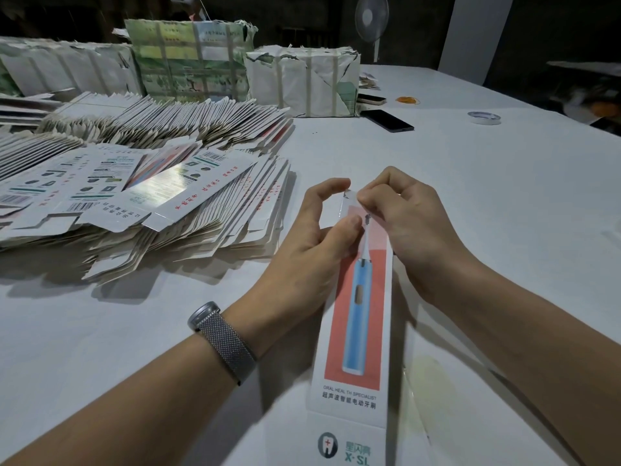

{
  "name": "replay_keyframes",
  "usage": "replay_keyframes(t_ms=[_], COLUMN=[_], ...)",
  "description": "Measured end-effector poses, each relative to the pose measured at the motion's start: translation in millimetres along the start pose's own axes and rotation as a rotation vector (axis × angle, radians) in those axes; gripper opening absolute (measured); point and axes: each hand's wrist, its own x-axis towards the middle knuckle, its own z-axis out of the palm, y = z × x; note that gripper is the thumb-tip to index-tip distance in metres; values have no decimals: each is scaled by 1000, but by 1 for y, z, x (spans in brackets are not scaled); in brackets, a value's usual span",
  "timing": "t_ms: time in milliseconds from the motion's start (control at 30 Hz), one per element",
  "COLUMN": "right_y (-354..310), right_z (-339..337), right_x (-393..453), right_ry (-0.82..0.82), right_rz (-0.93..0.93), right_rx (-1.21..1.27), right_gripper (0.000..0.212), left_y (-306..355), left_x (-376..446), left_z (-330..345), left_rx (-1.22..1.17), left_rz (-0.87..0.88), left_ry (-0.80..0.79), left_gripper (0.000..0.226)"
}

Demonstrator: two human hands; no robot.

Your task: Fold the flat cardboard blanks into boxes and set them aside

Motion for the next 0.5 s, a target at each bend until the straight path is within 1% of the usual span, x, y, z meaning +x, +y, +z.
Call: replay_keyframes(t_ms=[133,300,400,500], right_y=[1,0,0,-1], right_z=[1,3,5,6], right_x=[-1,-4,-5,-8], right_ry=[12,12,24,50], right_rz=[-41,-33,-45,-46], right_rx=[-18,22,64,98], right_gripper=[24,22,29,32], left_y=[-1,-3,0,3], left_x=[1,2,1,1], left_z=[0,1,1,1], left_rx=[-29,-57,-59,-89], left_rz=[-3,-12,-20,-15], left_ry=[-2,27,32,25], left_gripper=[26,17,14,12])
